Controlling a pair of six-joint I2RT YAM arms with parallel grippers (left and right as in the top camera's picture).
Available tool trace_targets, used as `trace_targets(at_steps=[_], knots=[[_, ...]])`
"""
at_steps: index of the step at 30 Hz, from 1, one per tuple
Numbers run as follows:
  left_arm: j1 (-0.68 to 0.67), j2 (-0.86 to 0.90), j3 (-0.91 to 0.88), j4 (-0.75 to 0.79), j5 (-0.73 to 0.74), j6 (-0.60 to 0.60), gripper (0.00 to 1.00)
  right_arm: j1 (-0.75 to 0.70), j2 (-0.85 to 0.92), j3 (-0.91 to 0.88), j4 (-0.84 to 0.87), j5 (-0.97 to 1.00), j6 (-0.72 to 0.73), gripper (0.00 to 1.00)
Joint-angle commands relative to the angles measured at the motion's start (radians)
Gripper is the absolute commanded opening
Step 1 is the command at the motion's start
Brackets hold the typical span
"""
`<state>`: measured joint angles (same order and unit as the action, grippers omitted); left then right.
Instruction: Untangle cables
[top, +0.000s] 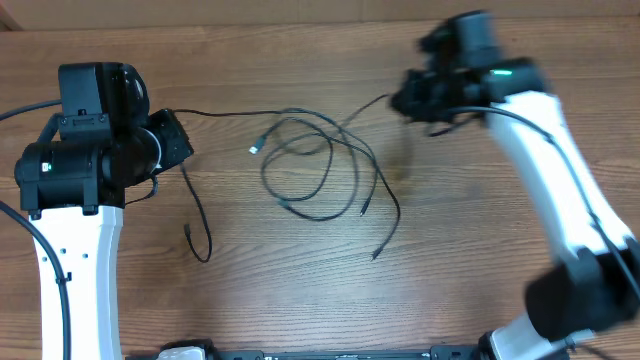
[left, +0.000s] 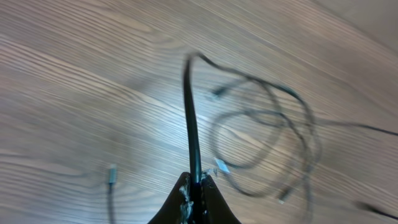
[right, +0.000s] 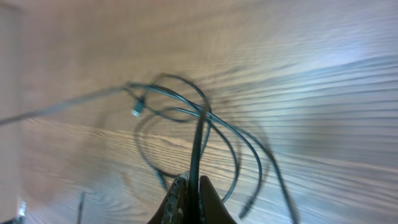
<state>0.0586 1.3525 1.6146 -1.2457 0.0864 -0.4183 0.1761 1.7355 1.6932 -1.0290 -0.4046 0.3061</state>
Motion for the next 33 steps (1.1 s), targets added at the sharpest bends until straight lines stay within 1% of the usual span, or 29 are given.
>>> trace_targets(at_steps=[1,3,9,15,21,22,23,24,25,27,29,31,33], knots=[[-0.006,-0.002,0.002,0.004,-0.141,0.023,0.04,-0.096,-0.127,0.018,-0.045,-0.085,-0.076,0.04],[-0.007,-0.002,0.002,0.015,-0.149,0.031,0.04,-0.145,-0.186,0.026,-0.063,-0.114,-0.077,0.04],[-0.006,-0.010,0.013,0.104,-0.145,0.127,0.04,-0.235,-0.327,0.069,-0.095,-0.130,-0.079,0.04],[-0.007,-0.014,0.066,0.125,-0.144,0.135,0.05,-0.271,-0.431,0.153,-0.107,-0.148,-0.079,0.04],[-0.007,-0.012,0.071,0.113,-0.106,0.135,0.17,-0.271,-0.483,0.228,-0.103,-0.179,-0.068,0.04],[-0.007,-0.012,0.071,0.109,-0.089,0.135,0.21,-0.271,-0.489,0.229,-0.099,-0.205,-0.068,0.04],[-0.007,-0.012,0.071,0.108,-0.071,0.135,0.28,-0.271,-0.490,0.229,-0.096,-0.227,-0.068,0.04],[-0.007,-0.012,0.071,0.107,-0.050,0.139,0.40,-0.271,-0.490,0.229,-0.094,-0.251,-0.068,0.04],[-0.007,-0.012,0.071,0.107,-0.028,0.150,0.46,-0.271,-0.488,0.229,-0.092,-0.262,-0.068,0.04],[-0.007,-0.011,0.070,0.106,0.047,0.182,0.54,-0.271,-0.483,0.229,-0.085,-0.272,-0.066,0.04],[-0.008,-0.005,0.070,0.102,0.128,0.212,0.57,-0.271,-0.475,0.229,-0.078,-0.275,-0.043,0.04],[-0.021,0.008,0.069,0.093,0.220,0.248,0.59,-0.271,-0.466,0.229,-0.076,-0.291,-0.041,0.04],[-0.043,0.025,0.066,0.086,0.275,0.266,0.59,-0.271,-0.457,0.229,-0.076,-0.319,-0.041,0.04]])
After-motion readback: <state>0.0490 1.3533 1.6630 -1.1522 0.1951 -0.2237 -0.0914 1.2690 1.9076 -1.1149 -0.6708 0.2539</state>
